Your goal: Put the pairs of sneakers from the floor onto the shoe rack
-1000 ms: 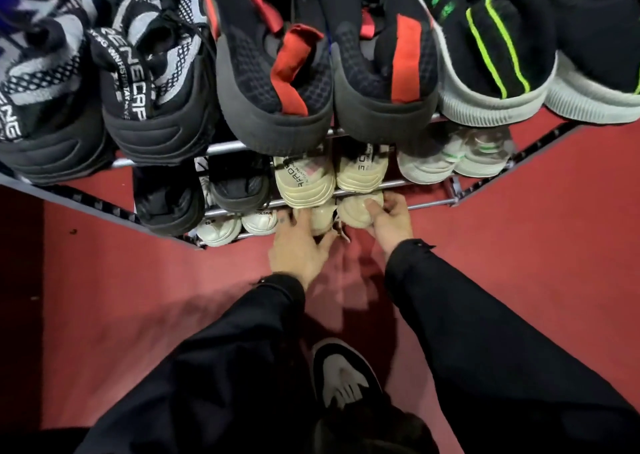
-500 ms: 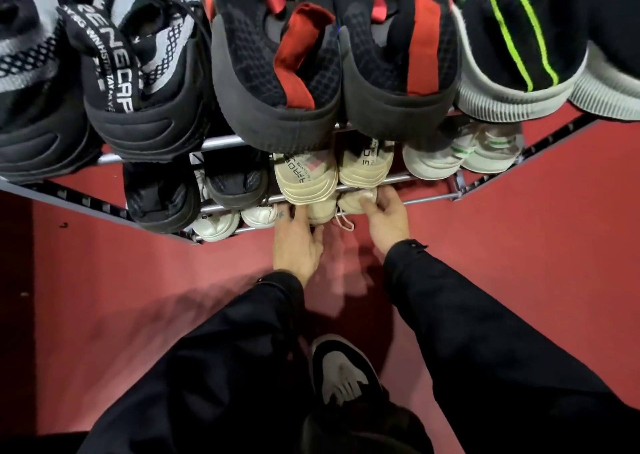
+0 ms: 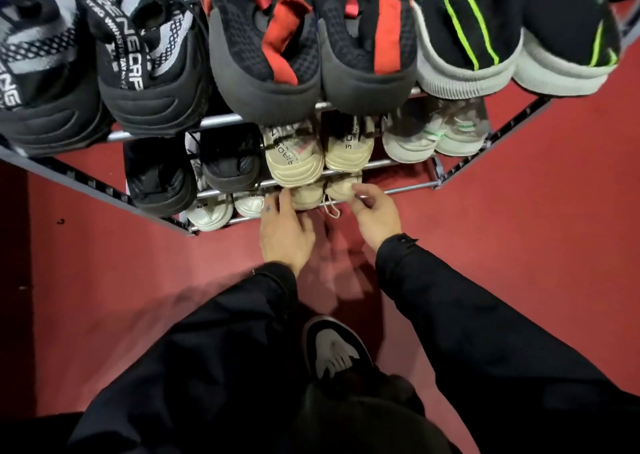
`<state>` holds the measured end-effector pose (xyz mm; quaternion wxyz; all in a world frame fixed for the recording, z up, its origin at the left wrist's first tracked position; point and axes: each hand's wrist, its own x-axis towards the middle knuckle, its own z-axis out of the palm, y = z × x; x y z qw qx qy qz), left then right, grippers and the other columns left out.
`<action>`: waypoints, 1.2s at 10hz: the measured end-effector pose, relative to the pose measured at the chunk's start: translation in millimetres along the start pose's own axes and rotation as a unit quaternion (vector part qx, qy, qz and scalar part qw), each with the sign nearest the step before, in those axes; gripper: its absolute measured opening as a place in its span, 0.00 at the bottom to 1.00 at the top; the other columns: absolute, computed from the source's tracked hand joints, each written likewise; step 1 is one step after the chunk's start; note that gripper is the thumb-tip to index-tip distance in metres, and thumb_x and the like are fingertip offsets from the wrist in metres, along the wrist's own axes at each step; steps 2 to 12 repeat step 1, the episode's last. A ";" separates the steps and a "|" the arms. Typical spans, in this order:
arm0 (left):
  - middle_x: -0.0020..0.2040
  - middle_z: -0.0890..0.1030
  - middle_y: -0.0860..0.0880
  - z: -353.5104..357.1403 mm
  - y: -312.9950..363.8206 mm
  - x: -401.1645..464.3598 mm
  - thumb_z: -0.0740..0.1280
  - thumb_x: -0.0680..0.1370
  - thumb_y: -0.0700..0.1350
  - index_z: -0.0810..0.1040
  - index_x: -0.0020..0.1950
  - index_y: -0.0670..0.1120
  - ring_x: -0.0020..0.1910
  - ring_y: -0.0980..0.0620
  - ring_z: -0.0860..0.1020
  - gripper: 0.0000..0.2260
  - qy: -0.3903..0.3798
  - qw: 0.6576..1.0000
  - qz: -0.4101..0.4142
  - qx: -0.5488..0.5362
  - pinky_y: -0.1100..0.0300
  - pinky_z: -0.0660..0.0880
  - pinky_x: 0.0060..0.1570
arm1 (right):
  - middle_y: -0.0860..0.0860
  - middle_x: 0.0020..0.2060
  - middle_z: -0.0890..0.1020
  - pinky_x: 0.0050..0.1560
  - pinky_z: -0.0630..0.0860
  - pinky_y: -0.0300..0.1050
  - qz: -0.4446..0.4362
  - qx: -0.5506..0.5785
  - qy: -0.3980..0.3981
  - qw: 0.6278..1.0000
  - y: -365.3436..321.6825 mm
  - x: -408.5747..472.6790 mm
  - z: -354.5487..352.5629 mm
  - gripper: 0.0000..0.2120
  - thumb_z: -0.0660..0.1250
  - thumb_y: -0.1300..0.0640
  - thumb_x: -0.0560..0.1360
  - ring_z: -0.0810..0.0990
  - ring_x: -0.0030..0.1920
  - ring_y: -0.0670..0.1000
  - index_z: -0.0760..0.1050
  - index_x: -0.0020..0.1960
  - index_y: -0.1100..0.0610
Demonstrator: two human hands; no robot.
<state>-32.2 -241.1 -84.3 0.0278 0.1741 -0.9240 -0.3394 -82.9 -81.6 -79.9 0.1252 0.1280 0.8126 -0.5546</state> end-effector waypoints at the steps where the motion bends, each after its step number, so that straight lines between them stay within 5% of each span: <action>1: 0.61 0.76 0.43 -9.1 3.4 2.3 0.62 0.76 0.45 0.74 0.64 0.43 0.60 0.44 0.75 0.17 -0.024 1.000 0.010 -0.014 0.50 0.73 0.63 | 0.39 0.35 0.82 0.45 0.74 0.43 -0.028 0.019 -0.024 0.999 0.7 -12.2 -4.7 0.05 0.70 0.47 0.73 0.77 0.36 0.40 0.82 0.43 0.47; 12: 0.61 0.76 0.43 -9.1 3.4 2.3 0.62 0.76 0.45 0.74 0.64 0.43 0.60 0.44 0.75 0.17 -0.024 1.000 0.010 -0.014 0.50 0.73 0.63 | 0.39 0.35 0.82 0.45 0.74 0.43 -0.028 0.019 -0.024 0.999 0.7 -12.2 -4.7 0.05 0.70 0.47 0.73 0.77 0.36 0.40 0.82 0.43 0.47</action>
